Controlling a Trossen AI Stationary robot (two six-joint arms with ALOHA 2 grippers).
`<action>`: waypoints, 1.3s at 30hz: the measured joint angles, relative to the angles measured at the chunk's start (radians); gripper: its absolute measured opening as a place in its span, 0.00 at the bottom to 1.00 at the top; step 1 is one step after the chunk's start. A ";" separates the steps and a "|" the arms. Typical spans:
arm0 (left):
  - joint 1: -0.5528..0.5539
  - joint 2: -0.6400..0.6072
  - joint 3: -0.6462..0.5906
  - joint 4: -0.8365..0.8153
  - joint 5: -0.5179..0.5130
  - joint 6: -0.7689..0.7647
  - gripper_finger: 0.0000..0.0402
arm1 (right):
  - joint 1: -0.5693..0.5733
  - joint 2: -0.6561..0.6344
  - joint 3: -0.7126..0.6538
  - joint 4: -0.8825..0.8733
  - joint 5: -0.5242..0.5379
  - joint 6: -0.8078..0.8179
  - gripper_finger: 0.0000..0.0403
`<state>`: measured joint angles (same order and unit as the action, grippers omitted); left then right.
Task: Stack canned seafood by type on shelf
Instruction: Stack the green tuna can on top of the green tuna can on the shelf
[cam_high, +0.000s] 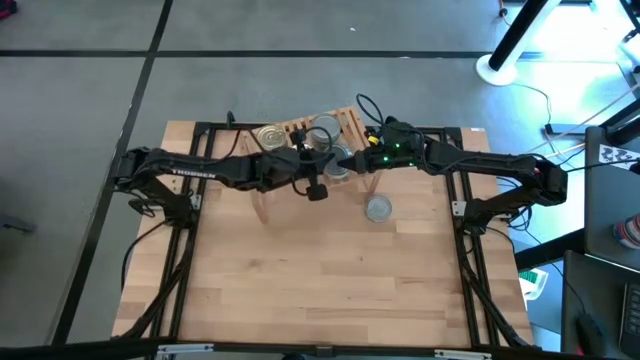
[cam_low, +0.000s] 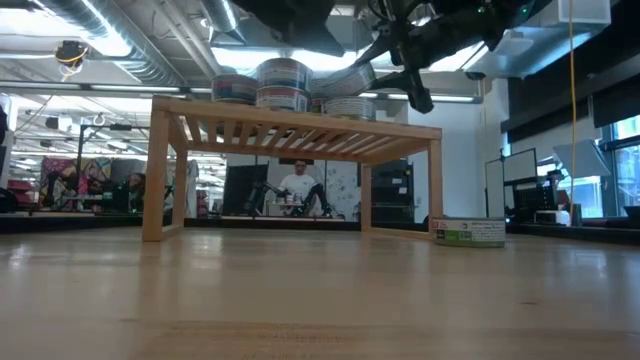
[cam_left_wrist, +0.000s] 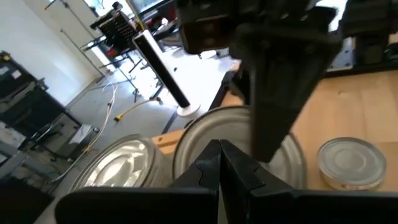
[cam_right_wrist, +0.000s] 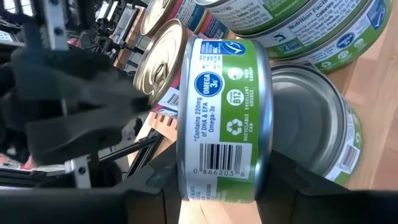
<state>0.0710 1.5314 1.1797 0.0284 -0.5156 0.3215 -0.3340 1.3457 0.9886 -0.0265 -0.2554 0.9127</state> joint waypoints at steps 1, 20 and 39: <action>0.005 0.000 0.000 -0.006 0.001 -0.002 0.00 | 0.000 0.000 0.000 0.001 0.000 0.000 0.38; 0.023 -0.001 0.000 -0.026 0.041 -0.009 0.00 | 0.000 0.041 -0.001 0.005 0.000 -0.002 0.56; -0.025 -0.001 0.000 -0.050 0.100 -0.056 0.00 | 0.000 0.038 -0.001 0.003 -0.051 -0.005 0.61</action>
<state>0.0460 1.5307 1.1797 -0.0213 -0.4160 0.2659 -0.3344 1.3838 0.9878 -0.0238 -0.3060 0.9081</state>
